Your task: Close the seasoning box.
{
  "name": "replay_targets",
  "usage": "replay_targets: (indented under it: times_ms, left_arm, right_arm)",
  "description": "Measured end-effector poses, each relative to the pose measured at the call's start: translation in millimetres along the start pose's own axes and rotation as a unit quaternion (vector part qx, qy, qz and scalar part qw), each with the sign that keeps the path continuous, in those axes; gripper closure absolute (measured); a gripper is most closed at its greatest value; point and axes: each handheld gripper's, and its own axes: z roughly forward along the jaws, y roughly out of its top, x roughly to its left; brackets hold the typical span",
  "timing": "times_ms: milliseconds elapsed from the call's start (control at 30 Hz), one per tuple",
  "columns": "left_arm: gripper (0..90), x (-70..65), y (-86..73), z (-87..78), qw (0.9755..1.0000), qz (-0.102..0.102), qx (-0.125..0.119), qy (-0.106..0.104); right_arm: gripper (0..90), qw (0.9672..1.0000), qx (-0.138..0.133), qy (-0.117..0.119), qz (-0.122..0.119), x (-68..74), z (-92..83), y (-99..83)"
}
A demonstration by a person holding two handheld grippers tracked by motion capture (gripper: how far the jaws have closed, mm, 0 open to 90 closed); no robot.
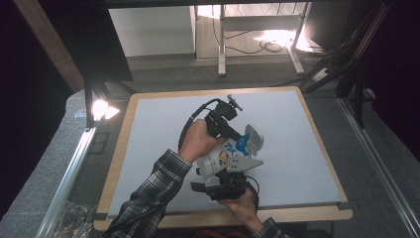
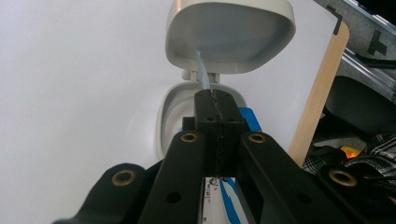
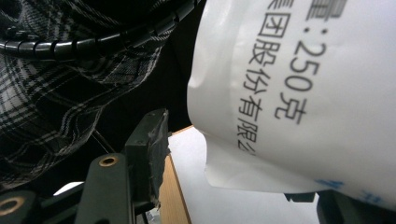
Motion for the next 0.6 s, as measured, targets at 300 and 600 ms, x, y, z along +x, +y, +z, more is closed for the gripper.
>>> replay_targets:
  times_ms: [300, 600]
  left_arm:
    - [90.0, -0.9, -3.2, -1.2, 0.9999, 0.003, -0.011, -0.002]
    - [90.0, -2.0, -15.1, -5.7, 0.9987, 0.019, -0.044, -0.014]
  right_arm:
    - [42.2, 1.0000, 0.005, -0.002, -0.003, -1.2, 1.1, -1.4]
    - [42.1, 0.9996, 0.024, -0.014, -0.009, -3.8, 5.8, -6.4]
